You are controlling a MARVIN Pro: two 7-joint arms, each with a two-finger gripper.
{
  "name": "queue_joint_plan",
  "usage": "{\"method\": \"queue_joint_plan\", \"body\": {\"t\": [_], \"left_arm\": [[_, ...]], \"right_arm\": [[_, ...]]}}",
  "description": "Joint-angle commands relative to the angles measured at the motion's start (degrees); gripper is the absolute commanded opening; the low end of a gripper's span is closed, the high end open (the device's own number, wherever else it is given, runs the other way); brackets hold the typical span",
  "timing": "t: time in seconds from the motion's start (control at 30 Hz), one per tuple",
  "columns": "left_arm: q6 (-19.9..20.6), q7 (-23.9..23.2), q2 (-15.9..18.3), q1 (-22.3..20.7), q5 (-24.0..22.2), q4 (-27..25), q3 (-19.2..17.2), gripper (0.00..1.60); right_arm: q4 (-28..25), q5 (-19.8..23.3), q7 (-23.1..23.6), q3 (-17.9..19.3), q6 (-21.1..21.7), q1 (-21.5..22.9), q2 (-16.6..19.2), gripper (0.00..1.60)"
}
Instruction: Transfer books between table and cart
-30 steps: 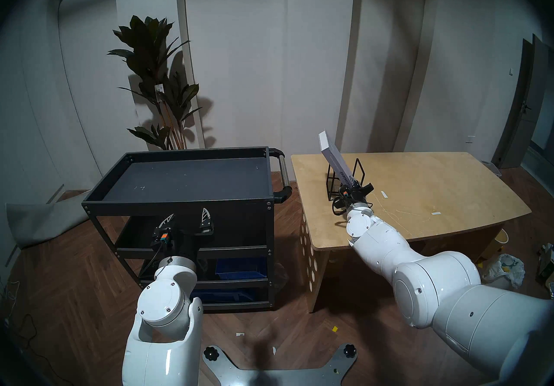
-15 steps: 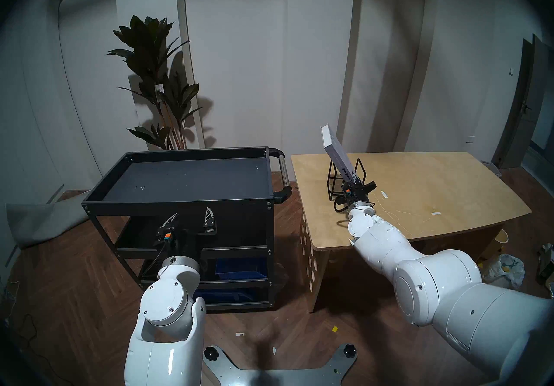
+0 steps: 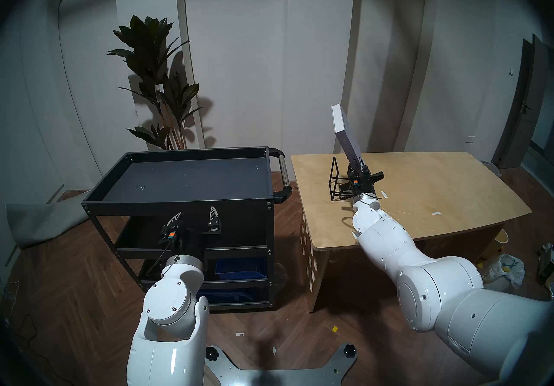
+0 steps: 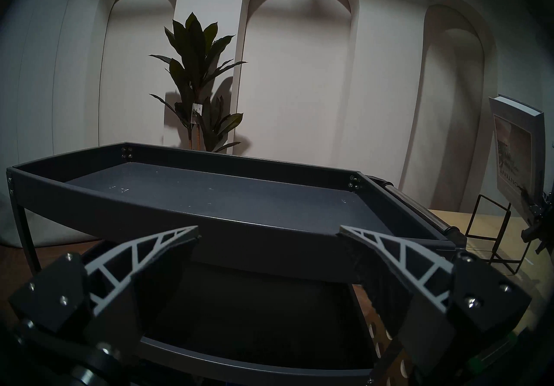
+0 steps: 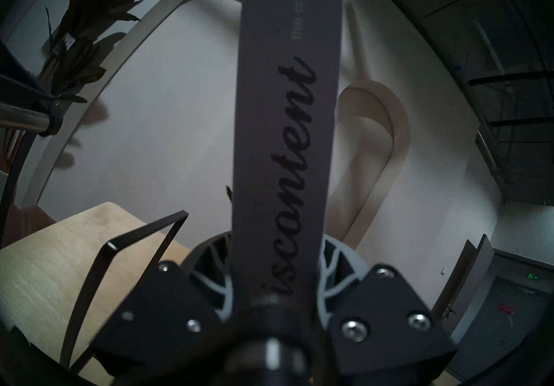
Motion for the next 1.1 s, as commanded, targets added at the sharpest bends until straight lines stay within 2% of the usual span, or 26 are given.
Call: {"method": "queue_joint_plan", "body": {"t": [0.0,0.2,0.3,0.33,0.57,1.07], "left_arm": [[-0.61,0.13,0.16,-0.60,-0.05,-1.13,0.01,1.60],[-0.59,0.02,0.22,-1.12,0.39,-0.98,0.01,1.60],[-0.96,-0.32,0.39,-2.34,0.63,-1.58,0.41,1.60],[-1.00,-0.40,0.40,-2.64,0.63,-1.86,0.54,1.60],[-2.32,-1.70,1.41,-4.75,1.92,-5.18,2.19,1.60],[0.00,-4.23,1.45,-7.16,-7.95,-15.40,4.02,1.60]], "right_arm": [[-6.36,1.40,1.04,0.84,-1.34,-2.00,-0.04,0.00],[-9.22,4.39,2.24,2.53,-4.16,-2.43,-1.47,0.00],[-13.02,6.38,3.55,3.29,-5.28,-4.02,-2.61,0.00],[-12.03,6.62,3.63,3.25,-5.92,-3.55,-2.90,0.00],[-17.54,8.41,5.69,2.71,-7.02,-6.48,-5.33,0.00],[-26.19,11.35,8.87,-0.32,-7.91,-11.49,-10.41,0.00]]}}
